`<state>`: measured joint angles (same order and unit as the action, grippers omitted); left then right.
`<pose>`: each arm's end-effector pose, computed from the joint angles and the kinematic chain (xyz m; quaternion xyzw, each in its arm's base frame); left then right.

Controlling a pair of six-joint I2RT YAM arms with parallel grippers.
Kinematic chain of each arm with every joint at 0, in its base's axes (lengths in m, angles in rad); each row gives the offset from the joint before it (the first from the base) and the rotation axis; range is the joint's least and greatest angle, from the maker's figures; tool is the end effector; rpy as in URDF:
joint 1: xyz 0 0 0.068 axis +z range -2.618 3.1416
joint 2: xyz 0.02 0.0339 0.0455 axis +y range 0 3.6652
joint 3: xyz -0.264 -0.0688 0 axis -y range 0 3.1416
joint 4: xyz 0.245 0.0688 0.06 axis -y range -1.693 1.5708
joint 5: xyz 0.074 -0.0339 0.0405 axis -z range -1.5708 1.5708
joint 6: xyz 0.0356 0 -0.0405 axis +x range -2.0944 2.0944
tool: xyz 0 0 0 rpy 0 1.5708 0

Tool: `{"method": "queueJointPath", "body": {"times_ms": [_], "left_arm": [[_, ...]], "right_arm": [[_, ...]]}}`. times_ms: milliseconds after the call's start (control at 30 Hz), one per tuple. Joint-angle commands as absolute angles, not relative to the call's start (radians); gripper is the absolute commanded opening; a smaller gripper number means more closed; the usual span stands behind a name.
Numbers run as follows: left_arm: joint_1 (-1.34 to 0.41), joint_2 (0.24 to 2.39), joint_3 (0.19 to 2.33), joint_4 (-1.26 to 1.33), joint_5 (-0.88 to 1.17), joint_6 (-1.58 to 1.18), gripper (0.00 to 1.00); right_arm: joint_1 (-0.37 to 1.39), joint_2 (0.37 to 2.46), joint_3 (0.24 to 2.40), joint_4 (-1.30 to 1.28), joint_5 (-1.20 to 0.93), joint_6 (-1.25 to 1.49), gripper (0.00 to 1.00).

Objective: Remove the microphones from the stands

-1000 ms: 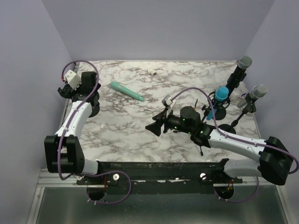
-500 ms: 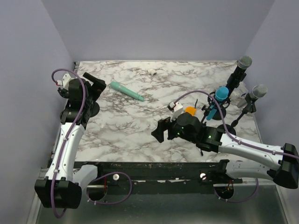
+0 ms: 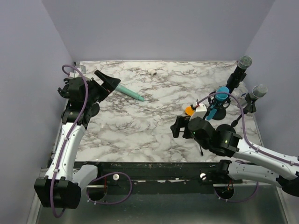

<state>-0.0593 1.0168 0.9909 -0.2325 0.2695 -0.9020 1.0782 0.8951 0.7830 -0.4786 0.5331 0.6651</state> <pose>0.2313 -0.0232 0.3640 -0.2463 0.7500 -0.3739 0.4869 0.1067 0.1606 0.2934 -0.0532 0.8585 0.1980 0.4701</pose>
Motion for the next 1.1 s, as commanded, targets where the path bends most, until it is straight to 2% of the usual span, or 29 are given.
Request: {"method": "queueJointPath", "body": {"times_ms": [0,100,200,467,667,1067], "left_arm": [[-0.056,0.995,0.973,-0.189,0.343,-0.911,0.95],[-0.052,0.974,0.963,-0.182,0.328,-0.913,0.95],[-0.053,0.968,0.956,-0.175,0.331,-0.914,0.95],[-0.051,0.980,0.952,-0.163,0.345,-0.913,0.95],[-0.049,0.989,0.950,-0.163,0.345,-0.907,0.95],[-0.046,1.002,0.950,-0.154,0.366,-0.909,0.95]], "right_arm": [[1.080,0.869,0.777,-0.651,0.757,0.794,0.94],[1.078,0.842,0.787,-0.737,0.871,0.884,0.94],[1.079,0.797,0.765,-0.717,0.905,0.878,0.92],[1.079,0.798,0.749,-0.492,0.712,0.656,0.92],[1.079,0.866,0.842,-0.589,0.636,0.653,0.92],[1.078,0.767,0.916,-0.825,0.651,0.745,0.89]]}}
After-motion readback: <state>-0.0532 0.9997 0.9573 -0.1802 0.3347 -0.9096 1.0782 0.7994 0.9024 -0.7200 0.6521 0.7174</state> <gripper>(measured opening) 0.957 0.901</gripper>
